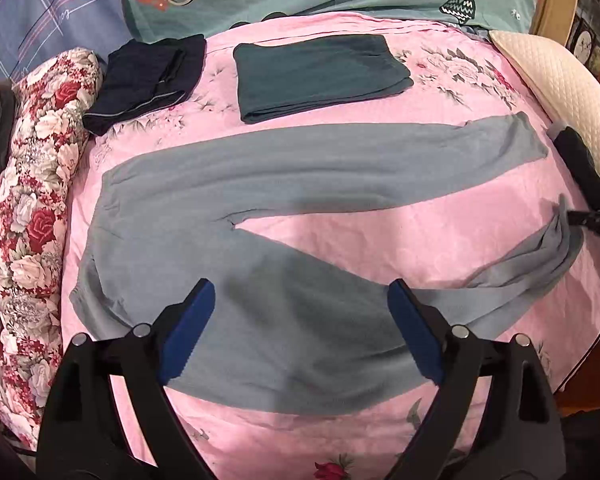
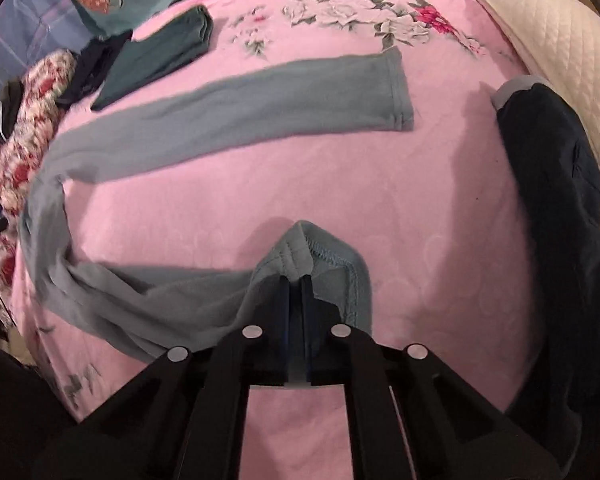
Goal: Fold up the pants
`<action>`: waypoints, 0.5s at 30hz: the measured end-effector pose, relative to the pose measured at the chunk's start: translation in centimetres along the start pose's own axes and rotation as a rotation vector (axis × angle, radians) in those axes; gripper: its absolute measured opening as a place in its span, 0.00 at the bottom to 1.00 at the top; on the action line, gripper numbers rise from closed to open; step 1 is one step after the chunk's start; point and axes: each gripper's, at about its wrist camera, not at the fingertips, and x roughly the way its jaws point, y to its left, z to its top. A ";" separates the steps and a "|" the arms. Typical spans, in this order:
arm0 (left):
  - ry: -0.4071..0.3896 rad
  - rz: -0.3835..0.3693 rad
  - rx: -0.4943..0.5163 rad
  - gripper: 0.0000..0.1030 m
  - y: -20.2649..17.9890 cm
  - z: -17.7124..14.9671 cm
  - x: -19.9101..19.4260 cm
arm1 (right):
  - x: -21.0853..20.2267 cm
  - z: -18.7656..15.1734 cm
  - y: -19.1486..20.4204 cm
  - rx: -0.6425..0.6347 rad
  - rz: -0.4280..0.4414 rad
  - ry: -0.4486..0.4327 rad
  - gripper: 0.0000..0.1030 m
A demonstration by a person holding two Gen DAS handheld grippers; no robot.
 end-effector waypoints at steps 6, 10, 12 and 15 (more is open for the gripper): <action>-0.004 0.008 -0.008 0.87 0.2 0.1 -0.2 | -9.0 -1.9 -2.0 0.189 0.137 -0.195 0.04; -0.003 0.014 -0.028 0.87 0.5 0.3 0.0 | -13.3 -2.0 -2.1 0.250 0.142 -0.274 0.04; 0.002 0.020 -0.030 0.87 0.5 0.3 0.2 | -12.7 -0.8 -2.2 0.267 0.132 -0.278 0.04; 0.011 0.025 -0.025 0.87 0.3 0.0 0.3 | -9.5 1.2 -3.0 0.286 -0.003 -0.227 0.09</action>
